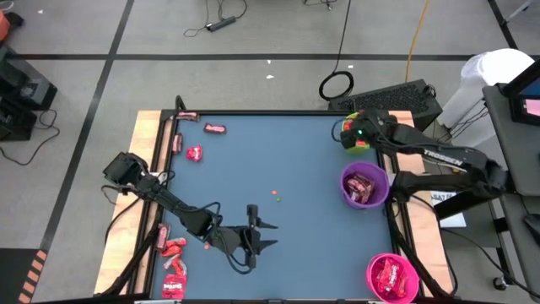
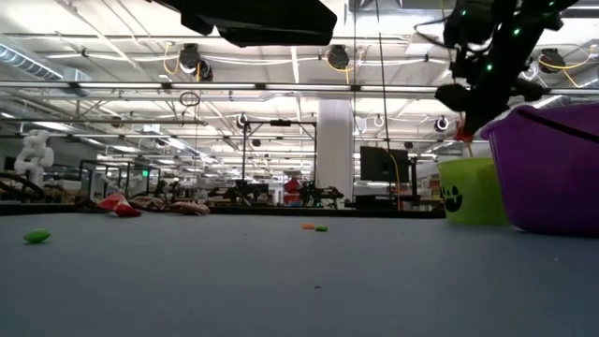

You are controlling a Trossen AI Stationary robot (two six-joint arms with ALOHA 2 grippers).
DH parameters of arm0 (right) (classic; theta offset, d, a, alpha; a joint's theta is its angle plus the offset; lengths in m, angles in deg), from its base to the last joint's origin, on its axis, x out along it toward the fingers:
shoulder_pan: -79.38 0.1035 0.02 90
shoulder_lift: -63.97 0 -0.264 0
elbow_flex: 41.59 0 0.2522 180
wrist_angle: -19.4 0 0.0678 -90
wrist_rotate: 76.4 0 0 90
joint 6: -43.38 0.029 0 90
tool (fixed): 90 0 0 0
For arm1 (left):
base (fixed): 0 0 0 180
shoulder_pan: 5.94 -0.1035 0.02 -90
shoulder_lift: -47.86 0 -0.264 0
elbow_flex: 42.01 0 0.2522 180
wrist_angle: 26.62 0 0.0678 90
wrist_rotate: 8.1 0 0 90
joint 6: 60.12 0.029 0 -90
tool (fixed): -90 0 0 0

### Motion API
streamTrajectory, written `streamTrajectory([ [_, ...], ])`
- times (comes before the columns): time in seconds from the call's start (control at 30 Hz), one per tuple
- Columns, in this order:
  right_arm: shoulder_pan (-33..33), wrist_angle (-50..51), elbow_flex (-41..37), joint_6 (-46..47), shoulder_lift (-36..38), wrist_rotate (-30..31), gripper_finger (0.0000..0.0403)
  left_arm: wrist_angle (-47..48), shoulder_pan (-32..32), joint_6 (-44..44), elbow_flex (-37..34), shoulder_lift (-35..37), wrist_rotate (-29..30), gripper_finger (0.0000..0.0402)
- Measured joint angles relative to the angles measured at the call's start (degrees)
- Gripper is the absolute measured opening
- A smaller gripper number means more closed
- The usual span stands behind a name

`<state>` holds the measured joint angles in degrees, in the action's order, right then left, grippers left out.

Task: Organize candy in baskets
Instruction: Put the orange chocolate bar into the green bucket

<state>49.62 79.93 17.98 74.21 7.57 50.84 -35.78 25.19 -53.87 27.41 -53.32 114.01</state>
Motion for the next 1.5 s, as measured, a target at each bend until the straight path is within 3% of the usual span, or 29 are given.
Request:
streamTrajectory([
  [0.23,-6.15,1.23,0.0,-0.01,-3.63,-0.32,0.0024,-0.03,0.0,-0.01,0.0,0.0,-0.53,0.0197],
  [0.5,-7.48,2.49,0.0,-2.61,-3.13,-4.66,0.0124,-0.06,0.0,0.03,0.0,0.0,-0.51,0.0197],
  [0.67,-3.32,1.12,0.62,-5.45,2.11,-10.78,0.016,0.1,0.52,0.03,0.0,0.15,-0.45,0.0197],
  [0.83,6.24,-3.04,0.63,-5.99,7.59,-17.1,0.0171,5.75,2.81,-1.29,-0.04,4.54,-0.38,0.0197],
  [0.93,13.23,-6.75,-0.07,-4.97,9.31,-19.05,0.0171,12.75,4.4,-6.58,-0.04,8.25,-1.3,0.0197],
  [1.07,21.26,-12.1,-1.1,-5.0,9.22,-19.68,0.0171,23.81,5.22,-15.2,0.02,11.93,-9.54,0.0197],
  [1.2,27.84,-16.92,-1.75,-4.69,7.43,-19.68,0.0171,40.55,5.71,-31.98,0.0,13.96,-19.39,0.0197],
  [1.5,33.19,-18.97,-1.77,-4.95,3.63,-19.69,0.0171,69.69,10.17,-60.41,-2.72,12.99,-30.73,0.0197],
])
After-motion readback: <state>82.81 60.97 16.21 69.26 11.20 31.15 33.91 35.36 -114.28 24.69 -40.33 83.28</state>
